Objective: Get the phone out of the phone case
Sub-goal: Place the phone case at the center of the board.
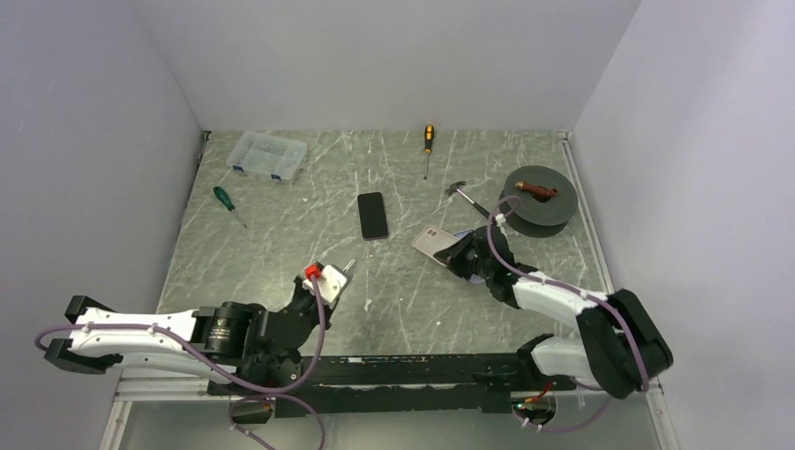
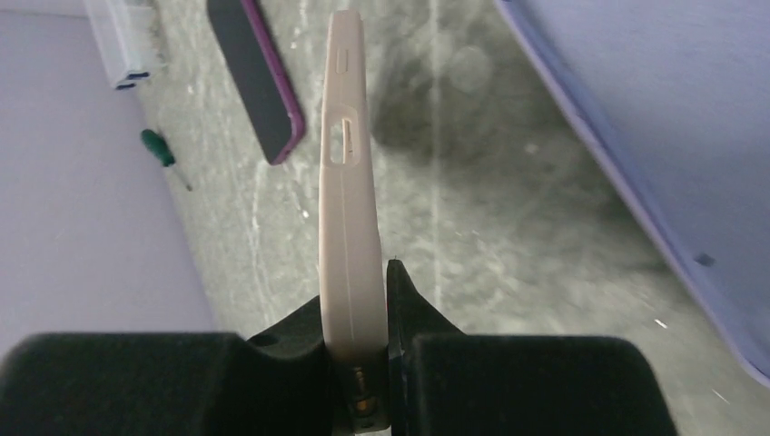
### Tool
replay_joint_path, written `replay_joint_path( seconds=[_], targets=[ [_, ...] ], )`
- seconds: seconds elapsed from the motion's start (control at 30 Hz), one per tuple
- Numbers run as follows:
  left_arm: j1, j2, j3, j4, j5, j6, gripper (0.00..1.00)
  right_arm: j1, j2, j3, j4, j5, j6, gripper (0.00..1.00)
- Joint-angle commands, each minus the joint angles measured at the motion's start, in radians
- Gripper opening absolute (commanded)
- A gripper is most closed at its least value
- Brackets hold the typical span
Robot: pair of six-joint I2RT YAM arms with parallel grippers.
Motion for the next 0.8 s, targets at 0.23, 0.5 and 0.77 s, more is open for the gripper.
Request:
replay_joint_path(
  seconds=[0.23,0.5,0.77],
  targets=[
    [-0.006,-0.127,-0.042,0.062,-0.039,-0.055,0.00,-0.018,0.176,0.006,0.389,-0.026,0.173,0.00],
    [-0.007,-0.106,-0.041,0.082,-0.024,-0.059,0.00,0.023,0.039,-0.135,0.292,0.139,0.344,0.00],
    [-0.008,-0.083,-0.062,0.169,-0.003,-0.031,0.00,0.060,-0.110,-0.175,0.092,0.237,0.431,0.00]
  ],
)
